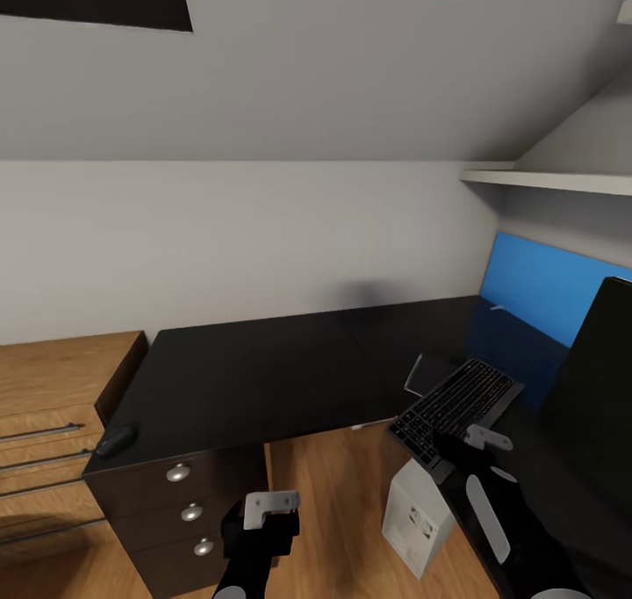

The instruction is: In the bedroom, organize the workspace by keeping the computer under the desk, ensuring the monitor is on the desk, placing the keyboard on the desk next to the monitor, placing the mouse on the desk next to the keyboard, moving the folder from the swivel chair onto the desk next to the mouse, stacking the notebook on top of the folder with the pen on top of the notebook, and positioning the swivel chair next to the desk.

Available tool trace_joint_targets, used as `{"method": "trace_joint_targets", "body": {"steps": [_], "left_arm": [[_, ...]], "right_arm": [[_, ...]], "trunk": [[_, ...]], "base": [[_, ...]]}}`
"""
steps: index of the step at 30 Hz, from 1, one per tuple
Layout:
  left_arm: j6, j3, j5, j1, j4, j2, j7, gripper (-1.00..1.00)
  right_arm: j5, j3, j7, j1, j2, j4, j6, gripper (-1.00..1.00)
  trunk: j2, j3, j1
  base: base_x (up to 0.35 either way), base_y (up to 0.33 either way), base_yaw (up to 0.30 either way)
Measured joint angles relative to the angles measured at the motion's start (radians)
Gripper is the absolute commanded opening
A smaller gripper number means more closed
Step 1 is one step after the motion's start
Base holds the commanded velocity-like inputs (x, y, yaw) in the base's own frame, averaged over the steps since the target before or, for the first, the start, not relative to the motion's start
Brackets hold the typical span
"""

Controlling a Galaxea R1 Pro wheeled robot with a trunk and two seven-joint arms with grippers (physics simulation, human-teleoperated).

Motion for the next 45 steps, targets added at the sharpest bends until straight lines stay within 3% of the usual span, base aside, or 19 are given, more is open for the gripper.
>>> {"method": "trace_joint_targets", "body": {"steps": [7, 45], "left_arm": [[-0.001, 0.0, 0.0, 0.0, 0.0, 0.001, 0.0, 1.0], [0.0, 0.002, 0.0, 0.0, 0.01, 0.001, -0.001, 1.0]], "right_arm": [[0.008, 0.003, -0.002, 0.0, 0.001, -0.018, -0.014, 1.0], [0.03, 0.006, -0.002, 0.0, 0.001, 0.002, -0.021, 1.0]], "trunk": [[-0.049, -0.022, 0.027], [-0.049, -0.022, 0.027]], "base": [[0.0, 0.0, 0.0], [-0.05, 0.033, 0.0]]}}
